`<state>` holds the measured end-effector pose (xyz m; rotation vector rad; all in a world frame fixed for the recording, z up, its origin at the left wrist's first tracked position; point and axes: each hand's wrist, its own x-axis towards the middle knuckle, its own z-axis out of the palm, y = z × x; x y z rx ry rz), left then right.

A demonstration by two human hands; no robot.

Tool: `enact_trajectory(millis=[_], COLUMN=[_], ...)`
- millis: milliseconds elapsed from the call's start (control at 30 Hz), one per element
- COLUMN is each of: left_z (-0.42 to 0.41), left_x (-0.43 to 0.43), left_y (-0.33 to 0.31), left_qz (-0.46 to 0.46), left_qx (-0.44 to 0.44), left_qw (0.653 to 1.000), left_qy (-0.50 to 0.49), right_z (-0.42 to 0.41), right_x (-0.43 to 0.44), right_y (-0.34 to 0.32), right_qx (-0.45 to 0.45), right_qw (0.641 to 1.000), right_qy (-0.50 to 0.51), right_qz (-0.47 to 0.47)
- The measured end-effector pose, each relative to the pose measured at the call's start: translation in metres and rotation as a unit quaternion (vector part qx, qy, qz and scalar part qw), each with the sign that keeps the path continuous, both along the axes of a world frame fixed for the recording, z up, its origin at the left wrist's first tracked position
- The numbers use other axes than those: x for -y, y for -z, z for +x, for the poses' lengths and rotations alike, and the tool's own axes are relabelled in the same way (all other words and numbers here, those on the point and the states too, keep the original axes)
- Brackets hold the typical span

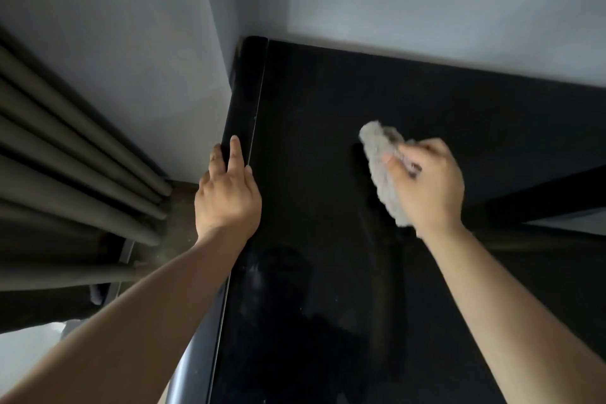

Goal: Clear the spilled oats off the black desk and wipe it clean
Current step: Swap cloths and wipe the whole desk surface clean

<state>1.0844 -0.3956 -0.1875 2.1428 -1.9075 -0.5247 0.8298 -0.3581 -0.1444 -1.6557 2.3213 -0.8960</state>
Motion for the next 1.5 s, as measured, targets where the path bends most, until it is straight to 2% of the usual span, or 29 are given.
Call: enact_trajectory(millis=[133, 233, 300, 467, 567, 633, 733, 800, 967, 1067, 1133, 1200, 1267, 1367, 1433, 1500], left_z=[0.002, 0.001, 0.001, 0.002, 0.005, 0.014, 0.033, 0.044, 0.051, 0.053, 0.053, 0.053, 0.052, 0.051, 0.051, 0.052], left_x=[0.000, 0.000, 0.000, 0.000, 0.000, -0.006, -0.042, -0.073, -0.112, -0.111, -0.110, -0.111, -0.110, -0.110, -0.111, -0.110], left_y=[0.002, 0.002, 0.001, 0.000, 0.001, 0.000, -0.001, -0.002, -0.005, -0.003, -0.002, -0.003, -0.003, -0.002, -0.001, 0.000], left_qz=[-0.009, -0.011, -0.010, -0.006, -0.003, 0.010, 0.018, 0.032, 0.041, 0.028, 0.024, 0.019, 0.019, 0.016, 0.012, 0.008], left_qx=[0.000, 0.000, -0.002, -0.010, -0.036, -0.057, -0.083, -0.096, -0.109, -0.115, -0.114, -0.111, -0.108, -0.103, -0.103, -0.102], left_qw=[1.000, 1.000, 1.000, 1.000, 0.999, 0.998, 0.994, 0.993, 0.993, 0.993, 0.993, 0.993, 0.994, 0.994, 0.995, 0.995], left_qy=[0.005, 0.009, 0.009, 0.009, 0.018, 0.035, 0.062, 0.057, 0.016, 0.010, 0.011, 0.013, 0.011, 0.011, 0.010, 0.010], right_z=[0.007, 0.032, 0.048, 0.076, 0.057, 0.037, 0.032, 0.047, 0.085, 0.097, 0.096, 0.091, 0.080, 0.058, 0.055, 0.067], right_x=[0.024, -0.012, -0.050, -0.120, -0.104, -0.078, -0.056, -0.064, -0.134, -0.172, -0.184, -0.185, -0.171, -0.129, -0.110, -0.111], right_y=[0.028, 0.034, 0.033, 0.020, 0.004, 0.002, 0.017, 0.026, 0.028, 0.019, 0.009, -0.002, -0.008, 0.001, 0.013, 0.023], right_qx=[-0.084, -0.125, -0.106, -0.001, 0.085, 0.052, -0.047, -0.081, -0.091, -0.024, 0.038, 0.074, 0.077, 0.001, -0.047, -0.079], right_qw=[0.992, 0.991, 0.994, 0.993, 0.995, 0.998, 0.995, 0.990, 0.995, 0.992, 0.986, 0.986, 0.994, 0.996, 0.990, 0.990], right_qy=[0.063, 0.028, -0.008, -0.105, -0.041, 0.022, 0.061, 0.077, -0.035, -0.121, -0.145, -0.127, -0.057, 0.058, 0.070, 0.041], right_qz=[0.076, 0.036, 0.012, 0.047, 0.022, 0.003, 0.063, 0.084, 0.006, 0.032, 0.067, 0.073, 0.050, 0.062, 0.111, 0.109])
